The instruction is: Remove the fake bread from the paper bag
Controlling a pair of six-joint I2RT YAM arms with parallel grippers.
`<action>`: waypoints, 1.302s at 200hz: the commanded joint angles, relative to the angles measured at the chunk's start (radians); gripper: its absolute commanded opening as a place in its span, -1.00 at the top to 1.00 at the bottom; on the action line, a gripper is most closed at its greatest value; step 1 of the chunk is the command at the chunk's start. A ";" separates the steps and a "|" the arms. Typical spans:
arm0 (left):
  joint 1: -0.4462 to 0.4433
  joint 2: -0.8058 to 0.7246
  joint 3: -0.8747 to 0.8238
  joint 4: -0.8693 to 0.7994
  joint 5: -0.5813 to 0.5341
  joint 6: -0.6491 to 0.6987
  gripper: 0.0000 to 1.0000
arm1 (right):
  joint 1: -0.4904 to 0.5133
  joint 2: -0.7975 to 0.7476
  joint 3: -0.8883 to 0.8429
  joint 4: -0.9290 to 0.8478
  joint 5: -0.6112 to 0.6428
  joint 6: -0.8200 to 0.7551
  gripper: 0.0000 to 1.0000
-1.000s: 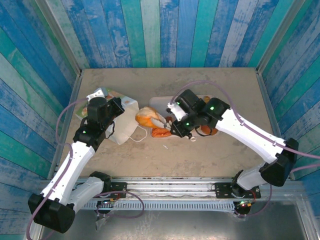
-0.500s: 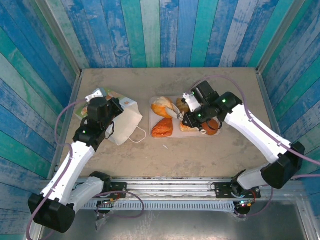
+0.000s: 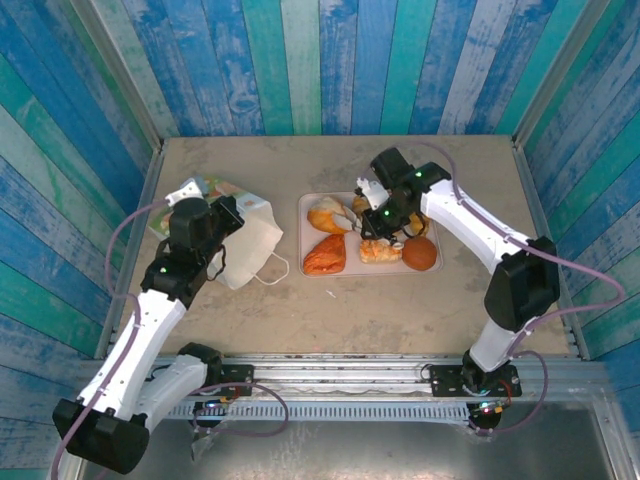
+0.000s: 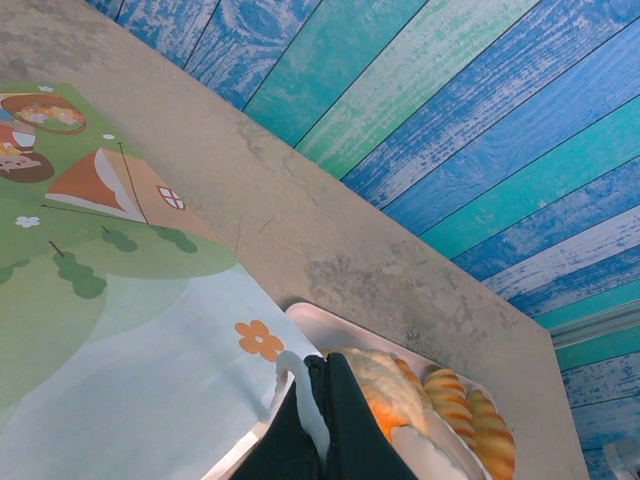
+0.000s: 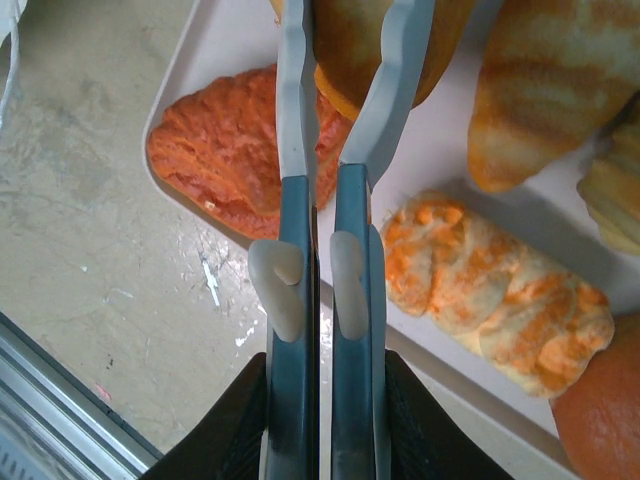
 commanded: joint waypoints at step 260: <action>-0.004 -0.014 -0.002 0.004 -0.003 -0.003 1.00 | -0.005 0.083 0.213 -0.094 0.100 -0.082 0.15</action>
